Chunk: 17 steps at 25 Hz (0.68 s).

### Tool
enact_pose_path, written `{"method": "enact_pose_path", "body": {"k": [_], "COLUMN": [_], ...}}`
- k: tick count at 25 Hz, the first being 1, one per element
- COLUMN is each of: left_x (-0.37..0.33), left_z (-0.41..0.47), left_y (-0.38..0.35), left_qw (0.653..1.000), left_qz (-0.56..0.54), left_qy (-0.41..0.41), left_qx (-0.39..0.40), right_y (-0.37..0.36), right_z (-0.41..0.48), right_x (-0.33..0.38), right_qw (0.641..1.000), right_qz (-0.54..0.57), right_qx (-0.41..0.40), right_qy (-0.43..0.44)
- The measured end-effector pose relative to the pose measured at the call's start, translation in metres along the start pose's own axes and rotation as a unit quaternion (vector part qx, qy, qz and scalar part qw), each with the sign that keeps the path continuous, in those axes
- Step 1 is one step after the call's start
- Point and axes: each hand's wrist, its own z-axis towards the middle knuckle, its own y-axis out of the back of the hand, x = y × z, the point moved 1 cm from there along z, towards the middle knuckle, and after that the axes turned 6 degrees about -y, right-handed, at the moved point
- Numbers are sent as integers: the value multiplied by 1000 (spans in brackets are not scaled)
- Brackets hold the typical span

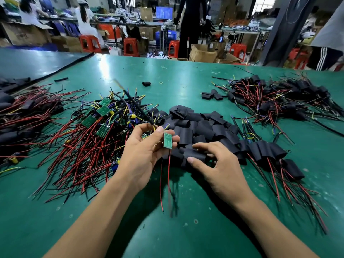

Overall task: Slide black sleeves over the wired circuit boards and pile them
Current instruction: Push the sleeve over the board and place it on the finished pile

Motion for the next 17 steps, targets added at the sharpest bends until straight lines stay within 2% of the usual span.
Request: {"method": "enact_pose_path", "body": {"k": [4,7,9,12,17], "left_x": [3,5,7,9,10], "left_z": [2,2,1,5,7], "left_y": [2,7,8,7,8], "left_qw": [996,989,986,990,994], "left_qz": [43,112,138,113,76], "left_qy": [-68,-87,-81,-55,-14], "left_qx": [-46,-51,-52,-68,-76], "right_y": [2,6,8,8,7], "right_z": [1,5,8,9,13], "right_x": [2,1,-1,-2,-1], "right_qw": [998,984,965,929,881], "right_qz": [55,159,232,330,428], "right_qx": [-5,0,1,13,38], "right_qy": [-24,-80,-119,-168,-199]}}
